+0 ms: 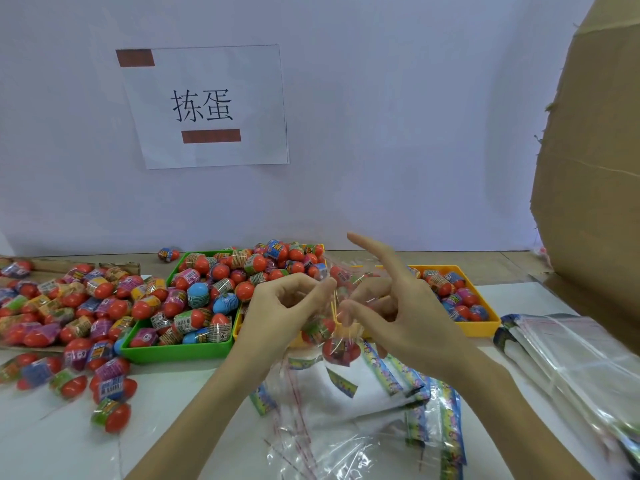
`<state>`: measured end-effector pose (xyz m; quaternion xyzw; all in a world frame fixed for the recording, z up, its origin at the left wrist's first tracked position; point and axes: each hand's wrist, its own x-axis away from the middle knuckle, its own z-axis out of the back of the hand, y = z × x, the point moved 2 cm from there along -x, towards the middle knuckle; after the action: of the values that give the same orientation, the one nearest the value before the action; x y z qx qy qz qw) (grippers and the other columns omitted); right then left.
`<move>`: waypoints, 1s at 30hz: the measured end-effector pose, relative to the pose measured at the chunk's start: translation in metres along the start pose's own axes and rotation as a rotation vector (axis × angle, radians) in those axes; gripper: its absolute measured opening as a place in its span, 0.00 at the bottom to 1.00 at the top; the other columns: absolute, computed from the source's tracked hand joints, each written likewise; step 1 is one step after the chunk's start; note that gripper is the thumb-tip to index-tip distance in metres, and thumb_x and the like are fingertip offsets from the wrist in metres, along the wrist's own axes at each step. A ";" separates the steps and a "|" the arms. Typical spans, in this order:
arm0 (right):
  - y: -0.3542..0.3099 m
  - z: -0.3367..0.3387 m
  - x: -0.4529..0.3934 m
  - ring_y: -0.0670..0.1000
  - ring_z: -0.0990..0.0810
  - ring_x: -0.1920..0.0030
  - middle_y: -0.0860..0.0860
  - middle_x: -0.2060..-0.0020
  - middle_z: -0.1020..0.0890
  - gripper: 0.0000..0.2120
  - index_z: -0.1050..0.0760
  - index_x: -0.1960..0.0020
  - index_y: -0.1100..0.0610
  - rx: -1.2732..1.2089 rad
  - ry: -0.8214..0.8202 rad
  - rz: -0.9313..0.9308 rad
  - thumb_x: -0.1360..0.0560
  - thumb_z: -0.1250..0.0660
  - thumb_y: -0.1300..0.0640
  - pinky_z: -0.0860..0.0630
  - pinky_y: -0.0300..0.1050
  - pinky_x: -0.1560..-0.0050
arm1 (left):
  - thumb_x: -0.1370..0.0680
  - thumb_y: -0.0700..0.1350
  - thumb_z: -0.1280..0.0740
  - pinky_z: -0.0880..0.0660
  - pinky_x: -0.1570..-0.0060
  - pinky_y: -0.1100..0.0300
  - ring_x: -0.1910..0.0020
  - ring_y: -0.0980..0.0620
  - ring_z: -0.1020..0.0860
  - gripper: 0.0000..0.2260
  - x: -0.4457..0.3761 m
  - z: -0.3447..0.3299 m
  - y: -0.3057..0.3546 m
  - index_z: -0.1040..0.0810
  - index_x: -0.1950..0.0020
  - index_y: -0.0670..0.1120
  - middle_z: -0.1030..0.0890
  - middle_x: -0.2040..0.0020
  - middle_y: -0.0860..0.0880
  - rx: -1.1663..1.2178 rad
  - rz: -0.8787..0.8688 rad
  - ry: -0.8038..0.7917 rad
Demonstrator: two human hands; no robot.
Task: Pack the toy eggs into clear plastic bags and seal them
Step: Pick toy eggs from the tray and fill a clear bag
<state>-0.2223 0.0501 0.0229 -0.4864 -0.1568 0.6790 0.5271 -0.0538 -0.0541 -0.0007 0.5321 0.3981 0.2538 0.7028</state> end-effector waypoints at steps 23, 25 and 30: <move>0.059 0.010 -0.006 0.49 0.40 0.19 0.47 0.19 0.34 0.35 0.35 0.18 0.48 0.651 -0.024 -0.107 0.19 0.42 0.74 0.39 0.48 0.20 | 0.15 0.53 0.36 0.22 0.49 0.39 0.55 0.34 0.24 0.12 -0.007 0.005 -0.010 0.14 0.39 0.52 0.11 0.47 0.52 -0.072 0.075 -0.087; 0.064 0.001 -0.008 0.46 0.50 0.16 0.44 0.16 0.44 0.41 0.43 0.16 0.44 0.669 -0.193 -0.151 0.21 0.44 0.76 0.47 0.52 0.17 | 0.16 0.55 0.37 0.27 0.54 0.45 0.60 0.41 0.28 0.14 -0.006 0.002 -0.010 0.16 0.38 0.52 0.11 0.47 0.53 -0.096 0.061 -0.133; 0.072 0.000 -0.010 0.51 0.29 0.29 0.48 0.29 0.26 0.24 0.31 0.21 0.49 0.579 -0.053 -0.156 0.15 0.39 0.64 0.29 0.48 0.28 | 0.18 0.59 0.37 0.23 0.53 0.64 0.60 0.63 0.22 0.16 -0.005 0.001 -0.010 0.14 0.38 0.56 0.14 0.57 0.54 -0.116 0.060 -0.149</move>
<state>-0.2631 0.0135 -0.0243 -0.2843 -0.0071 0.6654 0.6902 -0.0565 -0.0610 -0.0089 0.5197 0.3131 0.2569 0.7523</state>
